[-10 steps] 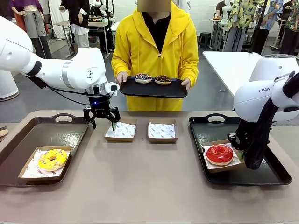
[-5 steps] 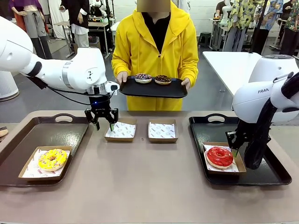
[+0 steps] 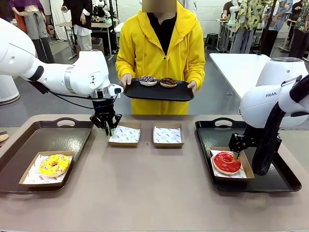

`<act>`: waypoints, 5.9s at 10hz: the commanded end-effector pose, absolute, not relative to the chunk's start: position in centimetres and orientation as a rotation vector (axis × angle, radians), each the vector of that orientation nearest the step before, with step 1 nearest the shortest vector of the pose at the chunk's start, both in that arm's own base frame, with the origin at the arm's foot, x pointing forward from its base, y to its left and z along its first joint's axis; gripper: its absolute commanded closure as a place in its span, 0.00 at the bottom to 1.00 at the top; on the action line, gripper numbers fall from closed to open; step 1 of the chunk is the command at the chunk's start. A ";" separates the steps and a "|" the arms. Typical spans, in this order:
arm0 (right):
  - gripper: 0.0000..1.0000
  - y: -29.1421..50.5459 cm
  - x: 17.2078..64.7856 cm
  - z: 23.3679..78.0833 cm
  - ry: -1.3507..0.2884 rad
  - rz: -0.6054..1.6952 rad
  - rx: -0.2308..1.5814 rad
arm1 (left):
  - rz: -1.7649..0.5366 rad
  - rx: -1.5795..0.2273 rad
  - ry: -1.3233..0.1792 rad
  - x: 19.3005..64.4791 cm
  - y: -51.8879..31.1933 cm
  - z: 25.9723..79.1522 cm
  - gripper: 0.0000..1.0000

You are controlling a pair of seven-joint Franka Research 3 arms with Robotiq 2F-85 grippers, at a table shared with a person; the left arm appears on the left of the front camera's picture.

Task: Individually package the donuts and arrange them on the tray.
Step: Place the picked Paper togo box on the Handle tray while simultaneously picking up another Paper togo box from the table with the other hand.

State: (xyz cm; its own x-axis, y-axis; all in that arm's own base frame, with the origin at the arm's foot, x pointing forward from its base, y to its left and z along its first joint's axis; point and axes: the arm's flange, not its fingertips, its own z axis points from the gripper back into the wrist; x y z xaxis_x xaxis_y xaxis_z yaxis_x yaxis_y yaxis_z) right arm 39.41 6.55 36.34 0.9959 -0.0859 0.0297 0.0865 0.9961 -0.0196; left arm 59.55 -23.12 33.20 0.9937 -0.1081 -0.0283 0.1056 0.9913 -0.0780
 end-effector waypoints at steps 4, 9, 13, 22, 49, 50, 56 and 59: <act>0.00 6.0 35.7 34.1 -0.048 -0.052 0.001 | -0.070 -0.042 0.012 59.7 -23.4 32.5 1.00; 0.00 3.9 33.9 37.7 -0.002 -0.055 0.148 | -0.072 -0.039 0.054 58.7 -22.9 38.1 1.00; 0.00 -3.9 30.4 44.0 -0.046 -0.066 0.536 | -0.086 -0.070 -0.043 58.4 -21.8 48.3 1.00; 0.00 -24.0 30.0 43.5 -0.166 -0.142 1.233 | -0.074 -0.105 -0.134 59.3 -22.5 54.1 1.00; 0.00 -23.3 29.4 42.8 -0.176 -0.161 1.225 | -0.072 -0.105 -0.130 59.4 -22.7 53.9 0.99; 0.00 -21.6 31.4 44.3 -0.213 -0.151 1.176 | -0.100 -0.121 -0.134 59.5 -21.8 54.7 0.99; 0.00 -8.4 44.5 53.5 -0.156 -0.147 0.822 | -0.044 -0.089 0.040 56.6 -10.0 54.9 0.99; 0.00 -1.7 50.6 50.8 -0.142 -0.131 0.667 | 0.036 -0.094 0.033 55.2 -4.8 52.9 0.99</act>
State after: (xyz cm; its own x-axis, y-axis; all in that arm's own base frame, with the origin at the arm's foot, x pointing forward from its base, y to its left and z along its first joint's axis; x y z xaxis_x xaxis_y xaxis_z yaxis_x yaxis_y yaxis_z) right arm 49.05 -2.39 51.42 0.9805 -0.1636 0.1088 0.0490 0.7397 0.6711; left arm 56.49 -5.34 53.67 0.9979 0.0281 -0.0584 -0.0319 0.9974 -0.0648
